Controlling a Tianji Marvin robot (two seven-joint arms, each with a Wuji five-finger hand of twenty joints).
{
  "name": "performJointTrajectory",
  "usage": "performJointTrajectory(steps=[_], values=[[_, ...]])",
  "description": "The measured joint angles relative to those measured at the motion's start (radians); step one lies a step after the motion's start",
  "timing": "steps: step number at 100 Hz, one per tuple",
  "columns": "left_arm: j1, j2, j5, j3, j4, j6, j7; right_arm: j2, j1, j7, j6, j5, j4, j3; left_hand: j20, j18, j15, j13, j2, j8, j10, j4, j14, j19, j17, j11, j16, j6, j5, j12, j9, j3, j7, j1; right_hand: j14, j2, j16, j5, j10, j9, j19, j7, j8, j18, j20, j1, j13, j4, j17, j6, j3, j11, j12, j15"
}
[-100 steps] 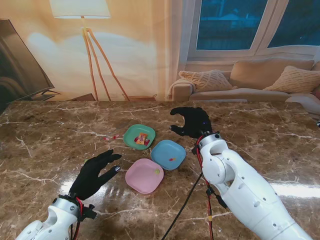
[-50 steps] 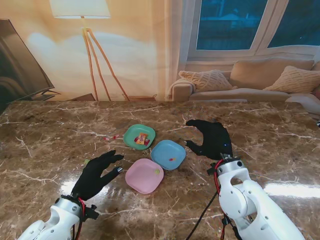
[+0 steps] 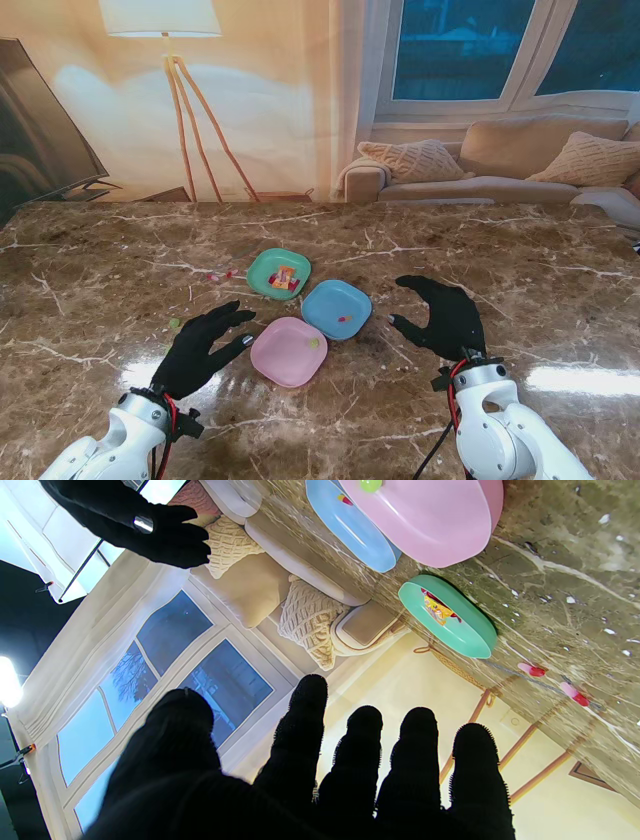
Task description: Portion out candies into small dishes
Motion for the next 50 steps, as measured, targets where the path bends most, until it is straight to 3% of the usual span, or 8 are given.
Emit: performJointTrajectory(steps=[30, 33, 50], values=[[-0.033, 0.001, -0.022, 0.032, 0.02, 0.011, -0.013, -0.008, -0.007, -0.038, 0.001, 0.019, 0.041, -0.009, 0.0, 0.0, 0.0, 0.0, 0.0, 0.0, 0.0, 0.0, 0.0, 0.0, 0.0, 0.0, 0.0, 0.0, 0.0, 0.0, 0.0, 0.0, 0.0, 0.0, 0.0, 0.001, -0.001, 0.0, 0.001, -0.01, 0.0, -0.002, -0.001, -0.007, -0.003, 0.0, -0.013, 0.0, -0.005, 0.0, -0.011, -0.002, -0.011, -0.002], [-0.036, 0.001, -0.023, 0.034, 0.022, 0.013, -0.016, -0.008, -0.008, -0.042, 0.001, 0.019, 0.042, -0.01, 0.0, 0.0, 0.0, 0.0, 0.0, 0.0, 0.0, 0.0, 0.0, 0.0, 0.0, 0.0, 0.0, 0.0, 0.0, 0.0, 0.0, 0.0, 0.0, 0.0, 0.0, 0.001, -0.001, 0.0, 0.001, -0.01, 0.0, -0.002, -0.001, -0.007, -0.012, 0.0, -0.013, 0.021, -0.005, 0.0, -0.011, -0.002, -0.011, -0.002], [-0.05, 0.003, -0.02, 0.022, 0.01, 0.039, -0.076, -0.012, -0.011, -0.061, -0.008, 0.028, 0.047, -0.011, 0.0, 0.0, 0.0, 0.0, 0.0, 0.0, 0.0, 0.0, 0.0, 0.0, 0.0, 0.0, 0.0, 0.003, -0.001, 0.0, 0.0, 0.0, 0.0, 0.0, 0.0, 0.001, -0.001, 0.0, 0.001, -0.01, 0.0, -0.002, -0.011, -0.007, -0.013, 0.0, -0.013, 0.021, -0.005, 0.0, -0.011, -0.002, -0.011, -0.002]])
